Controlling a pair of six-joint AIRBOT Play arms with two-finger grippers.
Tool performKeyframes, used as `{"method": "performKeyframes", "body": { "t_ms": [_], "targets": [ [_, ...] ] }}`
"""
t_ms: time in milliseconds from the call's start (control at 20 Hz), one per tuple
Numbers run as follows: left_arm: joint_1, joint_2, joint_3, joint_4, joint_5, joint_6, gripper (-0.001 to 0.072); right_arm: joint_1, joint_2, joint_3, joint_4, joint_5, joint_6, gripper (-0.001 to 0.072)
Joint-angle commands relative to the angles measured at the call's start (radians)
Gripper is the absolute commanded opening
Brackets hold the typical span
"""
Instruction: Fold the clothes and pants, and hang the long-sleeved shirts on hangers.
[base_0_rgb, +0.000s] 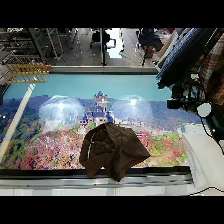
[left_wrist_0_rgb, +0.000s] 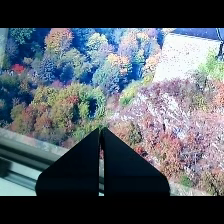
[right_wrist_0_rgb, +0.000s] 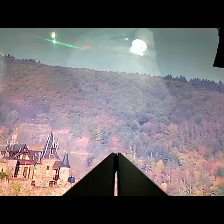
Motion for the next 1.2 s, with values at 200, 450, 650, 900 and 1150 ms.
{"method": "performKeyframes", "body": {
  "t_ms": [200,450,650,900,1150],
  "targets": [
    [0.001,0.001,0.0,0.0,0.0,0.0,0.001,0.001,0.001,0.0,0.0,0.0,0.0,0.002],
    [0.001,0.001,0.0,0.0,-0.001,0.0,0.0009,0.001,0.001,0.0,0.0,0.0,0.0,0.002],
    [0.001,0.0,0.0,-0.047,-0.05,-0.001,0.001,0.001,0.001,0.0,0.0,0.0,0.0,0.002],
    [0.001,-0.015,0.0,-0.27,-0.074,-0.031,0.001,0.001,0.001,0.0,0.128,-0.004,0.002,0.002],
    [-0.019,-0.133,-0.001,-0.618,0.016,-0.073,0.008,0.001,0.016,0.0,0.258,0.0,0.002,0.0022]
  ]
}}
